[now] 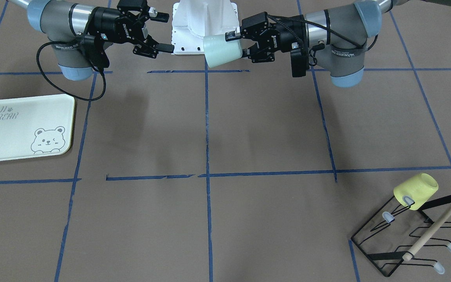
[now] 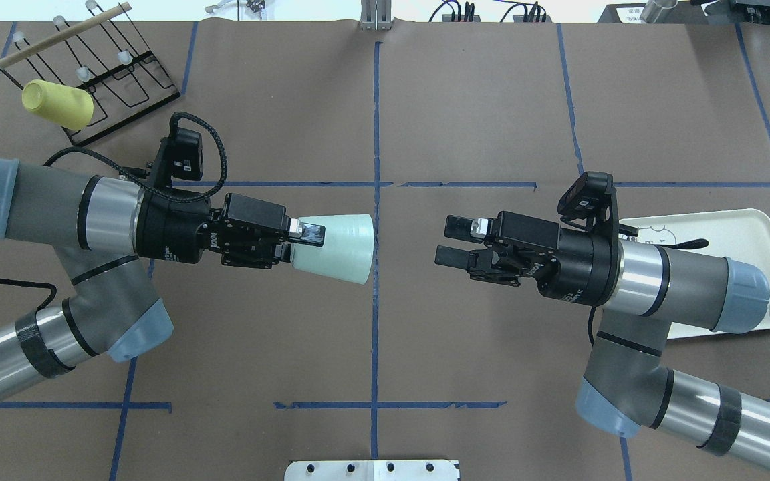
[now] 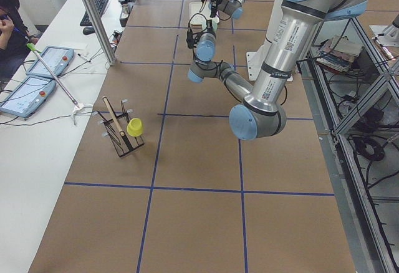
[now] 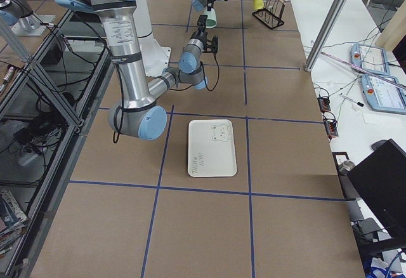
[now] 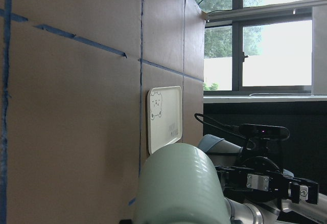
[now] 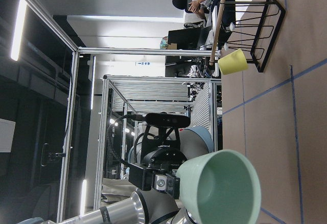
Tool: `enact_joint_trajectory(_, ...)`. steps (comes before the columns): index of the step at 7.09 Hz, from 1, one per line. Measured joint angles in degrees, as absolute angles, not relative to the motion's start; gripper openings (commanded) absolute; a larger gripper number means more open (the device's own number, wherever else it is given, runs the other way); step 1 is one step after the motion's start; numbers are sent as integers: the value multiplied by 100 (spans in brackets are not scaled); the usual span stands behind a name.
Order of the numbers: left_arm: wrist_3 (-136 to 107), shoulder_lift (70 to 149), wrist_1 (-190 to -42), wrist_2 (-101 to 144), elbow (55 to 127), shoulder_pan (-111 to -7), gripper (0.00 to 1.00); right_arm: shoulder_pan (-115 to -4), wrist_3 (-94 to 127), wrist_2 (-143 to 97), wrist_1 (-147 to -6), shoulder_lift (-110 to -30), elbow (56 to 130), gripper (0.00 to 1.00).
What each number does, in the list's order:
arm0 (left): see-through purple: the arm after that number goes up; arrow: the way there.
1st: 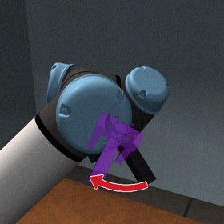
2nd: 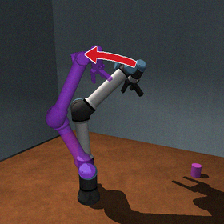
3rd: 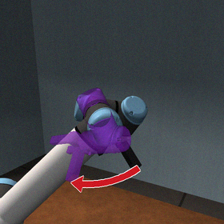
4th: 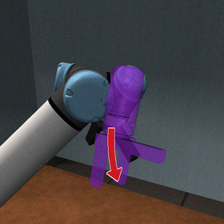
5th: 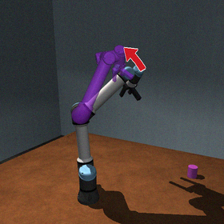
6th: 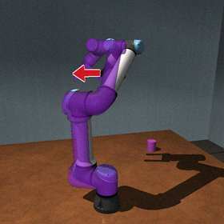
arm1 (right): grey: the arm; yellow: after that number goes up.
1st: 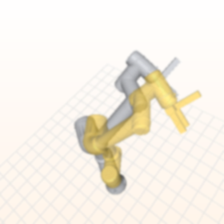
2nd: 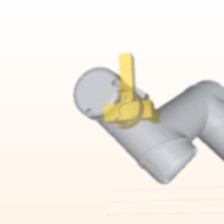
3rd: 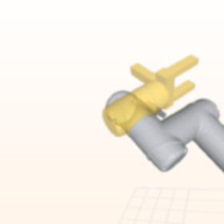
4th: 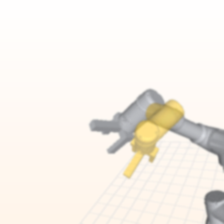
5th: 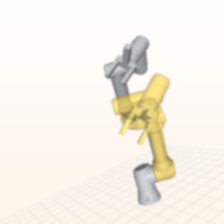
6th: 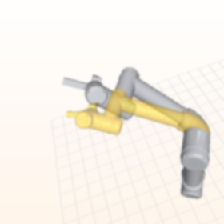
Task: Left arm grabs green cup and hands to right arm on tray
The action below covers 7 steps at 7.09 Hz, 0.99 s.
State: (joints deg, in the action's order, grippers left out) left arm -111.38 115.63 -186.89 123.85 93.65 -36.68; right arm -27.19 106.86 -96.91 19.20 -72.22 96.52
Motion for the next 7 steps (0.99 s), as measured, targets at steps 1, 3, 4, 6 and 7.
enact_joint_trajectory(1,-11231,11565,-18792,12372,9435,-3591,36,-2712,10689,-9682,1897,-7181,9654,100)
enact_joint_trajectory(3,-11295,11566,-18838,12304,9509,-3389,36,-2707,10700,-9677,1744,-7063,9656,100)
enact_joint_trajectory(4,-11305,11566,-18837,12240,9498,-3347,36,-2704,10712,-9658,1636,-6980,9662,99)
enact_joint_trajectory(6,-11311,11566,-18835,12181,9480,-3326,36,-2635,10729,-9602,1466,-6865,9666,99)
enact_joint_trajectory(7,-11341,11569,-18835,12173,9479,-3324,36,-2574,10725,-9582,1444,-6853,9668,99)
